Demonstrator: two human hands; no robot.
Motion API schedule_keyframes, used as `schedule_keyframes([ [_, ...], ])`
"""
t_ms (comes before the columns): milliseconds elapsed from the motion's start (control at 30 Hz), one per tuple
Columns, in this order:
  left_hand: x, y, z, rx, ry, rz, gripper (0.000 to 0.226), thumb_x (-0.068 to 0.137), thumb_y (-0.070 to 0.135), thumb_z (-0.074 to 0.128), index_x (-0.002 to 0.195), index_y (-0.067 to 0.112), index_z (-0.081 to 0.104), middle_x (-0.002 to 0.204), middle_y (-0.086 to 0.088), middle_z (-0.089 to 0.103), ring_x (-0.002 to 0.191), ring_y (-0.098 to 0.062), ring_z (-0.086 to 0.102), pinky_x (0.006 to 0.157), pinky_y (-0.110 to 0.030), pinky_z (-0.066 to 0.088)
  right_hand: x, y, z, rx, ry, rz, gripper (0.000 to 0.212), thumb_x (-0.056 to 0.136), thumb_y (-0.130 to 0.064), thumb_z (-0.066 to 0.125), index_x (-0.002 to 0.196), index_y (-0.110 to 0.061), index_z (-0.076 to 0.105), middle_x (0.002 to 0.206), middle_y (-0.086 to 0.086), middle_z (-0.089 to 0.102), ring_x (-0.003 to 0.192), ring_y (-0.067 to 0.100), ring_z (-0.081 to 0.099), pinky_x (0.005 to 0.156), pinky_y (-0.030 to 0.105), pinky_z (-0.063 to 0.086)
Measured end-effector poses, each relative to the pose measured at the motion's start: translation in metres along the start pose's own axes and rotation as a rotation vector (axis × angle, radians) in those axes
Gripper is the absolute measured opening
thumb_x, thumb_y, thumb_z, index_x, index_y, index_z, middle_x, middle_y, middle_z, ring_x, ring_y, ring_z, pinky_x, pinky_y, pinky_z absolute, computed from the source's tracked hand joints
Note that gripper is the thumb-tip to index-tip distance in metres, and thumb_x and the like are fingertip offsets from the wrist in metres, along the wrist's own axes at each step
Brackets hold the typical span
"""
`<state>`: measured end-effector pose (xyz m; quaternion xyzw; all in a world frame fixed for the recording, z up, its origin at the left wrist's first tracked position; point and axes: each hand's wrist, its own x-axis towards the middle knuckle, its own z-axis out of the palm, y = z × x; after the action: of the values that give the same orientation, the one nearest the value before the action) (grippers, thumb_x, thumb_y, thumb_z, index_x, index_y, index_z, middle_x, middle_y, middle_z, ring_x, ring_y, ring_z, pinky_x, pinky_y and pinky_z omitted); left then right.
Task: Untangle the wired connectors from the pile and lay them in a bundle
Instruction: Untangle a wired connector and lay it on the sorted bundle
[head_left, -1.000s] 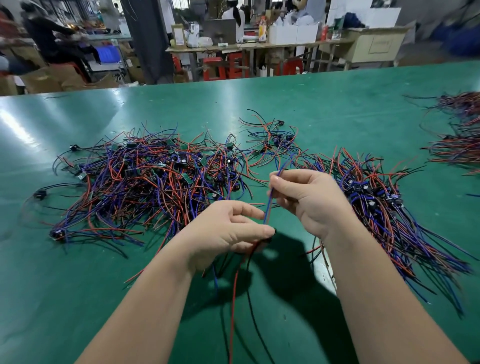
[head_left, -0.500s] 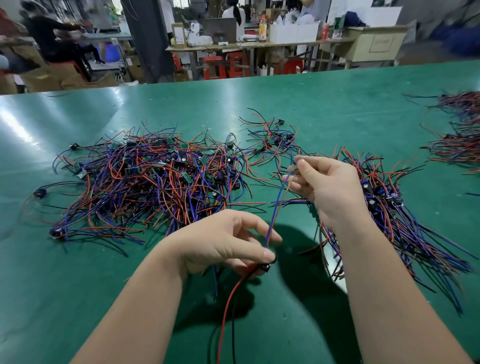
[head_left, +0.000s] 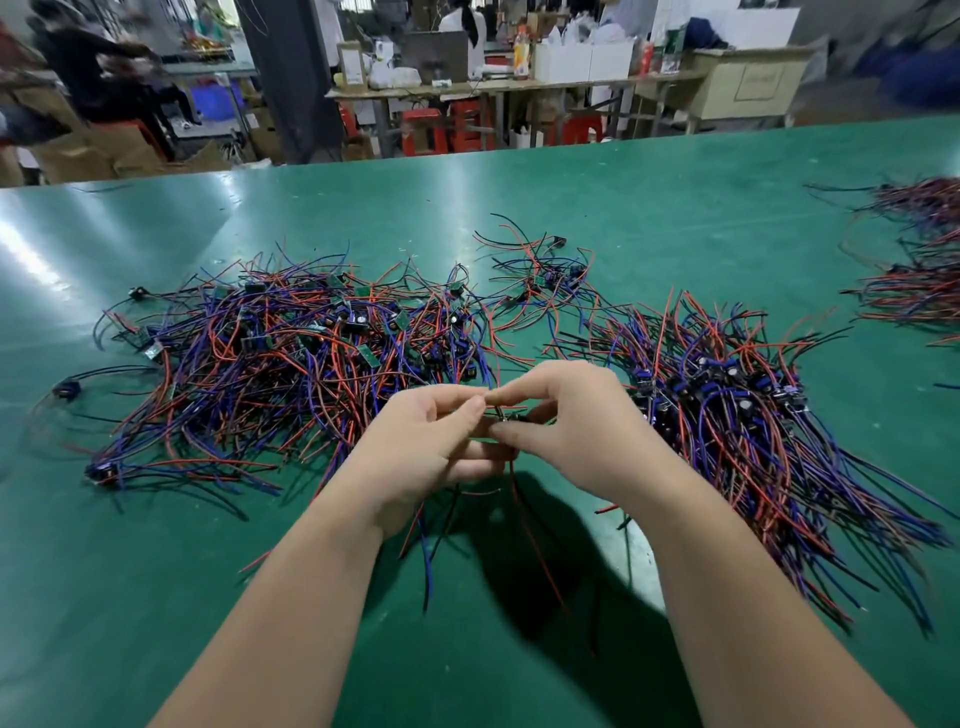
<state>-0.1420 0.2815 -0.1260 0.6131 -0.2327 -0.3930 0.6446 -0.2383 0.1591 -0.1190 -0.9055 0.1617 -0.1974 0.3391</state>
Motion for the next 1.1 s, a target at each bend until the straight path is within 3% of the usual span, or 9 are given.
schedule_keyframes([
  [133, -0.001, 0.004, 0.004, -0.134, 0.010, 0.036, 0.023, 0.099, 0.003, 0.042, 0.114, 0.004, 0.059, 0.083, -0.008, 0.072, 0.066, -0.019, 0.071, 0.058, -0.023, 0.057, 0.000, 0.001, -0.004, -0.005, -0.059, -0.020, 0.034, 0.085, -0.026, 0.067, 0.119, -0.030, 0.067, 0.095, -0.008, 0.060, 0.079, 0.005, 0.056, 0.083, 0.024, 0.046],
  [233, -0.001, 0.008, 0.006, -0.269, -0.015, 0.049, 0.026, 0.098, 0.001, 0.041, 0.114, 0.009, 0.060, 0.084, -0.007, 0.073, 0.067, -0.019, 0.072, 0.057, -0.023, 0.057, 0.000, -0.002, -0.006, 0.116, 0.051, -0.047, 0.035, 0.087, -0.012, 0.064, 0.120, -0.022, 0.065, 0.092, -0.005, 0.063, 0.061, 0.005, 0.055, 0.070, 0.036, 0.057],
  [400, -0.002, 0.016, 0.000, -0.350, -0.005, 0.095, 0.024, 0.098, 0.003, 0.041, 0.109, 0.007, 0.061, 0.094, -0.010, 0.074, 0.074, -0.019, 0.073, 0.057, -0.023, 0.057, 0.002, -0.005, -0.028, 0.537, 0.313, 0.006, 0.036, 0.083, 0.003, 0.066, 0.104, -0.026, 0.061, 0.097, 0.001, 0.070, 0.057, 0.016, 0.067, 0.048, 0.022, 0.051],
  [500, 0.000, 0.017, -0.009, -0.129, 0.237, 0.160, 0.023, 0.097, -0.001, 0.044, 0.101, 0.009, 0.064, 0.088, -0.008, 0.074, 0.065, -0.014, 0.071, 0.053, -0.022, 0.056, 0.002, 0.004, -0.047, 0.406, 0.547, 0.025, 0.029, 0.081, 0.000, 0.068, 0.093, -0.025, 0.061, 0.092, -0.004, 0.070, 0.057, 0.013, 0.067, 0.052, 0.025, 0.054],
  [600, 0.006, 0.012, -0.027, 0.402, 0.558, 0.308, 0.027, 0.093, 0.001, 0.048, 0.094, 0.020, 0.066, 0.086, 0.005, 0.070, 0.063, -0.001, 0.064, 0.065, -0.020, 0.053, 0.004, 0.020, -0.063, -0.020, 0.680, 0.134, 0.018, 0.078, -0.008, 0.068, 0.091, -0.021, 0.067, 0.087, -0.001, 0.070, 0.075, 0.016, 0.068, 0.077, 0.029, 0.054],
  [700, 0.006, 0.007, -0.038, 0.864, 0.625, 0.320, 0.019, 0.088, 0.014, 0.056, 0.091, 0.029, 0.068, 0.082, 0.015, 0.066, 0.057, 0.007, 0.056, 0.060, -0.006, 0.040, 0.002, 0.035, -0.067, -0.389, 0.491, 0.316, 0.010, 0.075, -0.011, 0.071, 0.085, -0.011, 0.072, 0.089, 0.012, 0.071, 0.085, 0.028, 0.064, 0.076, 0.028, 0.045],
  [767, 0.006, 0.001, -0.039, 1.002, 0.580, 0.261, 0.011, 0.085, 0.025, 0.060, 0.085, 0.028, 0.070, 0.082, 0.013, 0.068, 0.064, 0.001, 0.058, 0.068, -0.015, 0.046, -0.001, 0.039, -0.064, -0.505, 0.323, 0.407, 0.015, 0.075, -0.016, 0.075, 0.083, -0.004, 0.073, 0.091, 0.019, 0.070, 0.087, 0.034, 0.062, 0.075, 0.033, 0.046],
  [867, 0.010, -0.009, -0.034, 1.243, 0.575, 0.188, 0.027, 0.082, 0.052, 0.060, 0.079, 0.028, 0.071, 0.082, 0.009, 0.070, 0.088, -0.019, 0.063, 0.084, -0.032, 0.045, 0.001, 0.034, -0.059, -0.530, 0.374, 0.338, 0.019, 0.081, -0.020, 0.070, 0.088, -0.003, 0.074, 0.094, 0.021, 0.069, 0.092, 0.036, 0.060, 0.080, 0.034, 0.043],
  [1100, 0.020, -0.023, -0.024, 1.535, 0.754, 0.202, 0.059, 0.073, 0.080, 0.046, 0.095, 0.030, 0.067, 0.092, 0.005, 0.065, 0.095, -0.024, 0.054, 0.076, -0.037, 0.028, 0.004, 0.008, -0.022, -0.279, 0.469, 0.020, 0.012, 0.083, -0.011, 0.064, 0.089, -0.010, 0.074, 0.088, 0.008, 0.070, 0.074, 0.020, 0.059, 0.077, 0.024, 0.039],
])
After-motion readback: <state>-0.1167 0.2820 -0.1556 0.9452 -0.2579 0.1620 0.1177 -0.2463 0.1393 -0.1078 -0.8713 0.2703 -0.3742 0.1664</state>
